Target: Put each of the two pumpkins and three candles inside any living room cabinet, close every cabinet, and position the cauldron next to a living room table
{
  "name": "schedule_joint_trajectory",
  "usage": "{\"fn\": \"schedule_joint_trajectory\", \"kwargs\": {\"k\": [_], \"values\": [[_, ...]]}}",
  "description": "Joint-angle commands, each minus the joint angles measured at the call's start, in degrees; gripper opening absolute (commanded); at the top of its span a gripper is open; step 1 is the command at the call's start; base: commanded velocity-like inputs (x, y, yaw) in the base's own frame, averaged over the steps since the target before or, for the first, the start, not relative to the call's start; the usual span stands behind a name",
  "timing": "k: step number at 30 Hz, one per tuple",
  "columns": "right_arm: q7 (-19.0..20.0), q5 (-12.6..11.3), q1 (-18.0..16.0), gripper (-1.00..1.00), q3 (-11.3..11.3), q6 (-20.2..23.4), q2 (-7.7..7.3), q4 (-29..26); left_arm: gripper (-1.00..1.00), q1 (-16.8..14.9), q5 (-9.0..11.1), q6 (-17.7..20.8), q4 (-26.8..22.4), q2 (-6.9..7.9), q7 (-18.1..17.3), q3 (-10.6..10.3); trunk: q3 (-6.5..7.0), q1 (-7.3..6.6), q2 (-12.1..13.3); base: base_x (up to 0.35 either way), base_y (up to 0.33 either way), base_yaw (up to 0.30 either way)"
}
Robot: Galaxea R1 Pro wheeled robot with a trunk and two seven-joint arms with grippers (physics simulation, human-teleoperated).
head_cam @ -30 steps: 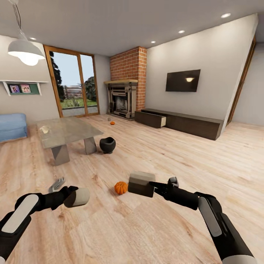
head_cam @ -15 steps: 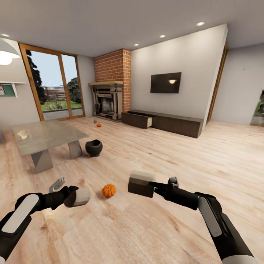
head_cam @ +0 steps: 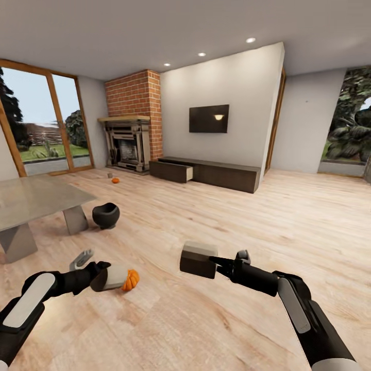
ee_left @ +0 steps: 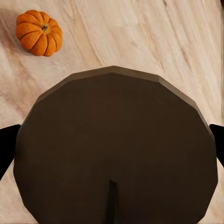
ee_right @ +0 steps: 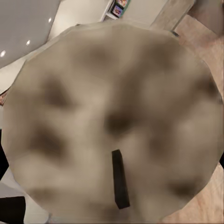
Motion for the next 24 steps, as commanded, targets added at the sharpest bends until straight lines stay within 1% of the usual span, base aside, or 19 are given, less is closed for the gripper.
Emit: {"fn": "schedule_joint_trajectory", "kwargs": {"k": [1,8,10,24], "values": [[0.2,-0.4,0.0,-1.0,0.0,0.4,-0.01,0.0,-1.0,0.0,0.8,-0.1,-0.1,0.06,0.5,-0.1,-0.02,0.01,0.0,0.279,-0.2,-0.143],[0.2,-0.3,0.0,-1.0,-0.1,0.4,-0.07,-0.1,-1.0,0.0,0.7,-0.1,-0.2,0.06,0.5,-0.2,0.05,0.01,0.0,0.277,-0.217,-0.039],[0.2,-0.3,0.0,-1.0,-0.1,0.4,-0.07,0.0,-1.0,0.0,0.8,-0.1,-0.2,0.06,0.5,-0.2,0.05,0.01,0.0,0.276,-0.221,-0.157],[0.2,-0.3,0.0,-1.0,-0.1,0.4,-0.06,0.0,-1.0,0.0,0.8,-0.1,-0.2,0.06,0.5,-0.2,0.05,0.01,0.0,0.261,-0.231,-0.269]]}}
